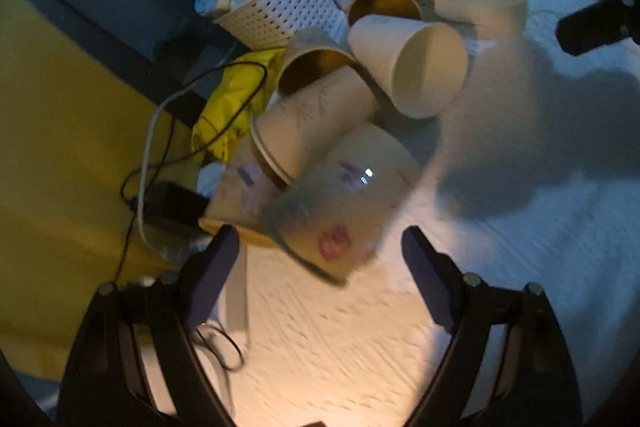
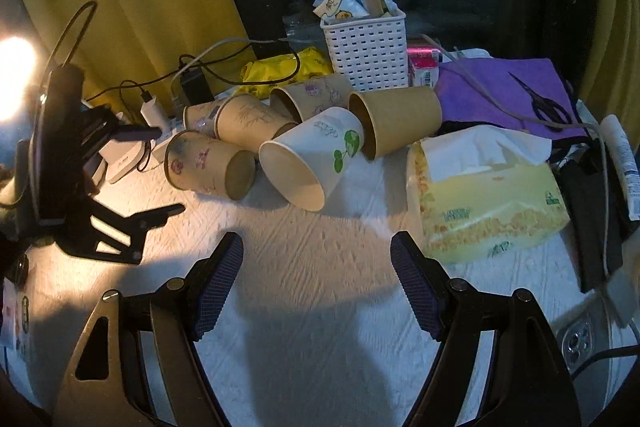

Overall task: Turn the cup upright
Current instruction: 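Move the left gripper to the tipped brown paper cup with pink prints, then close the left gripper on the cup body and lift it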

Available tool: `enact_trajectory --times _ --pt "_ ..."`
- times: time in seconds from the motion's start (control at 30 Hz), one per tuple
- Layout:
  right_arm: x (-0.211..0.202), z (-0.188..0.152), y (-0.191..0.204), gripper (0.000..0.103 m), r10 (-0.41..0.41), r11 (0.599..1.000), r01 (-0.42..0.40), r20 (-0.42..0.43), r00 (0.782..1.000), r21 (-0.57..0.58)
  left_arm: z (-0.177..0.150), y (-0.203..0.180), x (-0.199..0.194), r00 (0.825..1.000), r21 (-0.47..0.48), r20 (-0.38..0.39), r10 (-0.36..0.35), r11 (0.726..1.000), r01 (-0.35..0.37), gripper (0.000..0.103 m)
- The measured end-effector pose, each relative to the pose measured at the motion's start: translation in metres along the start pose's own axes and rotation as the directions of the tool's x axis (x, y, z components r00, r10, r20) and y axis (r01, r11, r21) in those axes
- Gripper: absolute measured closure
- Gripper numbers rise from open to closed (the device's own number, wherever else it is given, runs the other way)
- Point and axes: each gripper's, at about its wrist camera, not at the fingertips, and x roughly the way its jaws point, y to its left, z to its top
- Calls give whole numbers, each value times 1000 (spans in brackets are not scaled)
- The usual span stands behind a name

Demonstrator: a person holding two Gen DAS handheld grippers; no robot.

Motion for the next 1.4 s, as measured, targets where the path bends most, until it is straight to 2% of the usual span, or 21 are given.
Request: enact_trajectory --times 0.27,0.43,0.53,0.63,0.8,0.97,1.17,1.3,1.4 --pt "12 -1 -8 24 4 1000 -3 -21 1000 10 8 -6 22 1000 147 -16 -26 989 28 19" --pt "13 -1 -8 24 4 1000 -4 -24 1000 10 8 -11 33 999 172 -27 -38 984 42 19" --pt "13 -2 -6 24 6 1000 -6 -25 1000 13 6 -16 36 997 197 -29 -70 978 74 21" --pt "11 -3 -5 24 7 1000 -6 -25 1000 15 4 -21 35 998 225 -13 -69 972 70 24" --pt "5 -5 -7 24 -1 1000 1 -20 1000 29 3 -23 27 998 217 -1 -67 974 66 27" --pt "-6 -10 -4 24 -2 1000 2 -9 1000 28 1 -22 4 997 177 25 -77 982 71 28" --pt "-27 -17 3 24 7 1000 -7 12 1000 28 0 -31 -47 992 136 70 -109 986 99 28" --pt "-43 -27 9 24 13 999 -13 27 1000 29 -2 -52 -83 985 144 101 -137 982 122 28" --pt "-55 -37 14 24 14 999 -15 33 999 29 -5 -76 -109 974 174 128 -189 971 166 28"
